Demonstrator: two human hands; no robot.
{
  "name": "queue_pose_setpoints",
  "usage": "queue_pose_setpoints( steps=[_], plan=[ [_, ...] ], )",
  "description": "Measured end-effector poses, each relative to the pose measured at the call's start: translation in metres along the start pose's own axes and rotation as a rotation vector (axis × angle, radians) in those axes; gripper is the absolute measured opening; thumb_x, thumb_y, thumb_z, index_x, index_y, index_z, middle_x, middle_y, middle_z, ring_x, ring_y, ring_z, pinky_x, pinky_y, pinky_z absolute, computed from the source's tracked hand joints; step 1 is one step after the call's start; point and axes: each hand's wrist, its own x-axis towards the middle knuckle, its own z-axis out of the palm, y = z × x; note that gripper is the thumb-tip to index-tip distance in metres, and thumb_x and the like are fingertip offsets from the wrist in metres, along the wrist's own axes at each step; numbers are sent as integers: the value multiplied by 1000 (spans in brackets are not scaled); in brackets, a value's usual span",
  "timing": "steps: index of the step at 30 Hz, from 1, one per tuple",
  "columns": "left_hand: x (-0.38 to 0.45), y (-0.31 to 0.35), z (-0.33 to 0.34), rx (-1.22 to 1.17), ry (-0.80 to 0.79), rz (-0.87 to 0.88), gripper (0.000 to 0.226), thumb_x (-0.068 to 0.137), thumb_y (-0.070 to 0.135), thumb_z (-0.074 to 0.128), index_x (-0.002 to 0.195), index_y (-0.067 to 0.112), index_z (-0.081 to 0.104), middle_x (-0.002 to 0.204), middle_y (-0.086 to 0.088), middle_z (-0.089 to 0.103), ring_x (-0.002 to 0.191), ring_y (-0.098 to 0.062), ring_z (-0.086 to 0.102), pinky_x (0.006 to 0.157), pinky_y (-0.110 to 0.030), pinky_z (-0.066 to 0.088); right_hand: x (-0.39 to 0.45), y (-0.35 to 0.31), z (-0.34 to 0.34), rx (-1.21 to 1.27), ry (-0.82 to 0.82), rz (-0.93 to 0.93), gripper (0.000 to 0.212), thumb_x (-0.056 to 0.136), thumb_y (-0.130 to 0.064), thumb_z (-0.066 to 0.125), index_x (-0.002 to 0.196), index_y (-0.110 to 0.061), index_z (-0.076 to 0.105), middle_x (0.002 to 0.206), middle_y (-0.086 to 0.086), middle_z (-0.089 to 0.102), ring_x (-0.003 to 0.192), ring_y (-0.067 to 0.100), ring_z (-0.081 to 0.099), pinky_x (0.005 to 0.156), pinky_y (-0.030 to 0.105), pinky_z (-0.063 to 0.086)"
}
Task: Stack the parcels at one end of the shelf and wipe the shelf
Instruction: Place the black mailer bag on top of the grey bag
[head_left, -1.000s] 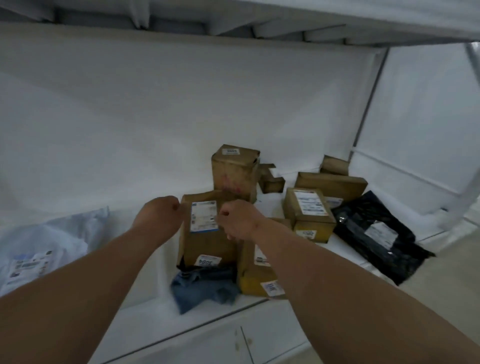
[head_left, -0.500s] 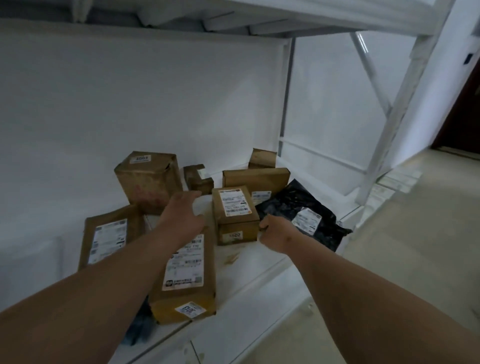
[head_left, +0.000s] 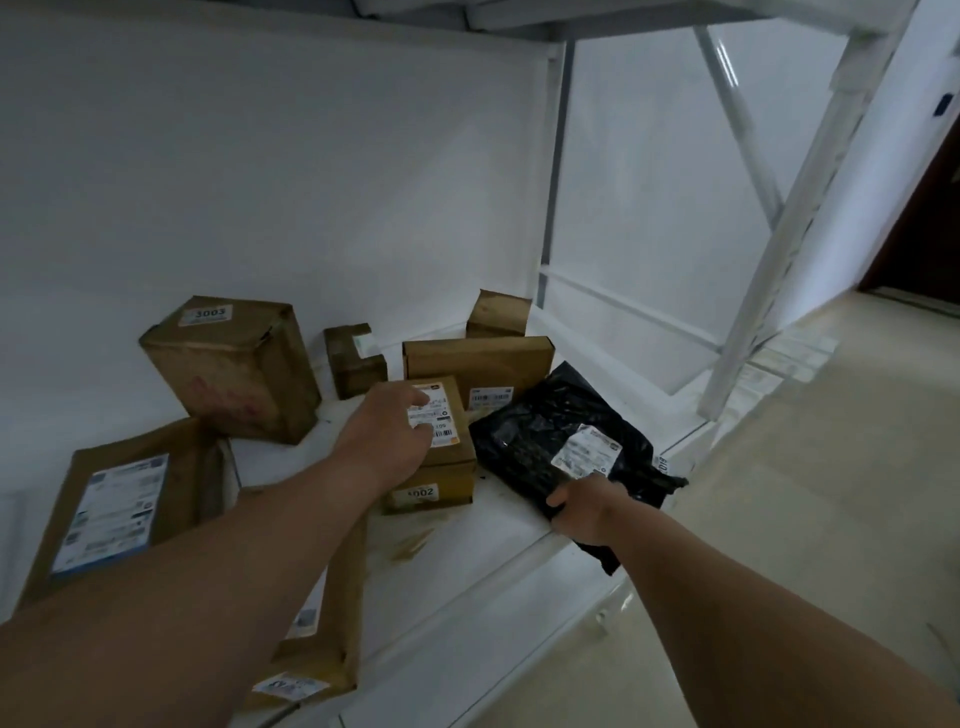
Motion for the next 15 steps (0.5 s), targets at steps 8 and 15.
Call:
queue_pose_setpoints(
  steps=[8, 15],
  plan=[
    [10, 20, 46, -5, -50, -192, 37, 93, 27, 55, 130, 22, 56, 142, -4, 49, 126, -24, 49, 99, -30, 42, 31, 23, 3, -116, -127, -103, 64, 89, -7, 37, 142, -40, 42, 158, -1, 16, 144, 35, 11, 116, 53, 15],
    [8, 43, 57, -42, -99, -325, 32, 94, 35, 53, 124, 25, 57, 131, 0, 56, 112, -18, 51, 89, -29, 43, 37, 46, -34, 259, 157, -140, 47, 92, -9, 38, 137, -17, 51, 141, 9, 47, 124, 32, 47, 103, 40, 42]
  ],
)
